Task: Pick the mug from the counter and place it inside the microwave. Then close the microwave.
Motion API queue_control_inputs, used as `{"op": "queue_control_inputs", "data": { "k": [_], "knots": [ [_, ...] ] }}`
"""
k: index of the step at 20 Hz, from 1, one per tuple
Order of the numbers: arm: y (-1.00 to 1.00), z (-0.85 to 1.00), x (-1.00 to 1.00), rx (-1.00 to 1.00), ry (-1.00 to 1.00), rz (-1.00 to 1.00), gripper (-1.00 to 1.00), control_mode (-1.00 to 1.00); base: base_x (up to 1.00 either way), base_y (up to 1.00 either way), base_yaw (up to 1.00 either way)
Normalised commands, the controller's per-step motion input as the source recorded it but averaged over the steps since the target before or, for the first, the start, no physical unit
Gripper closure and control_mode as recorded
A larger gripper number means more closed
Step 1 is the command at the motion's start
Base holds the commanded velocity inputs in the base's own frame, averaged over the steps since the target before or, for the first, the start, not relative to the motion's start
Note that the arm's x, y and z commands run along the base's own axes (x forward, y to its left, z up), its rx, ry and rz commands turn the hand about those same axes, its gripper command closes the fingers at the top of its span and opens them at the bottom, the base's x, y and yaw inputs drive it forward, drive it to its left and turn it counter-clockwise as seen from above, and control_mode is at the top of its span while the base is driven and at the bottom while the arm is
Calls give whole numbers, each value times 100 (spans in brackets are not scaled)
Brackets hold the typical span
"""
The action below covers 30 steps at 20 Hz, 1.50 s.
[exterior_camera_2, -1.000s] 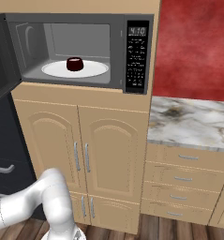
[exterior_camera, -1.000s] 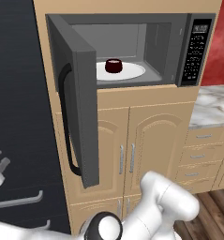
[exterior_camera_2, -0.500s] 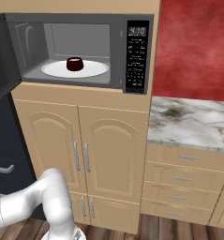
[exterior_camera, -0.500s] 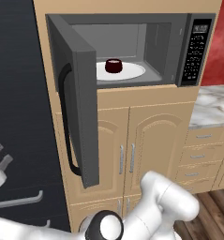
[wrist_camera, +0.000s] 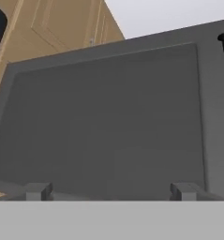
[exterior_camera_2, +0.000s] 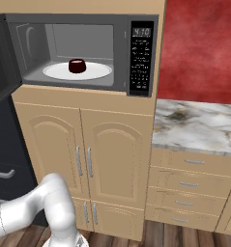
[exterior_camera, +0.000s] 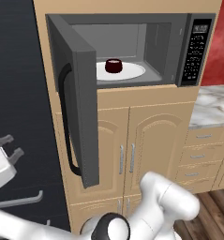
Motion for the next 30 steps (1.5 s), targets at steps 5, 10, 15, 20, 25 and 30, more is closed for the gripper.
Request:
{"op": "queue_control_inputs", "data": {
  "k": [5,10,15,20,25,30],
  "knots": [
    [-61,14,-12,0,2,0,-100,-100,0,0,0],
    [-71,12,-13,0,10,0,-100,-100,0,0,0],
    [-73,15,-4,0,16,0,-100,-100,0,0,0],
    [-77,26,-3,0,12,0,-100,-100,0,0,0],
    [-72,30,0,0,7,0,-100,-100,0,0,0],
    [-69,21,20,0,2,1,-100,-100,0,0,0]
  ]
}}
